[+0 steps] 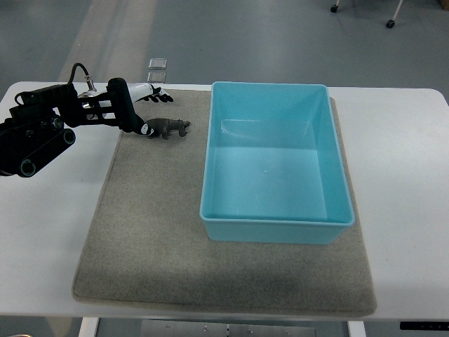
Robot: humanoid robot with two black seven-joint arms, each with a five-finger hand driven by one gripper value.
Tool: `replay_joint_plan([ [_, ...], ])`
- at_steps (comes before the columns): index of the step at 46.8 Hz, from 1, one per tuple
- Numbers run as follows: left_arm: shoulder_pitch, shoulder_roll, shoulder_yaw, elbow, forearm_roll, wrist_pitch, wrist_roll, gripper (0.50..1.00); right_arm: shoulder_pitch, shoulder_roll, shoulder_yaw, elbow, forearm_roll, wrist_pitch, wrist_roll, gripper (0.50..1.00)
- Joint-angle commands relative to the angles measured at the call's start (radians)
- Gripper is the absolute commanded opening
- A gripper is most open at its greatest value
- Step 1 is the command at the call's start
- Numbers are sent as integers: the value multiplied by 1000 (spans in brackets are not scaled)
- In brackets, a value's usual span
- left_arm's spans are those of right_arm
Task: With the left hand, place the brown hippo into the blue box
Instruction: 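Close the left hand fingers around the brown hippo, then lift the hippo with the left hand and carry it over the blue box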
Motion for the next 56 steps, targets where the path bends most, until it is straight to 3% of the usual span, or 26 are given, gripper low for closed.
replay_joint_plan([
  [1,0,-1,0,0,0,0,0,825,0,0,0,0,0,0,0,936],
  [9,3,1,0,-3,-1,0,0,816,0,0,0,0,0,0,0,936],
  [18,12,1,1,-3,0,-3,0,746,0,0,0,0,0,0,0,936],
  [29,12,1,0,-5,0,-6,0,696,0,0,0,0,0,0,0,936],
  [37,12,1,0,-5,-1,-8,0,600,0,0,0,0,0,0,0,936],
  [42,12,1,0,-5,-3,-14,0,500,0,0,0,0,0,0,0,936],
  [56,14,2,-6,-25,-15,-41,8,500,0,0,0,0,0,0,0,936],
])
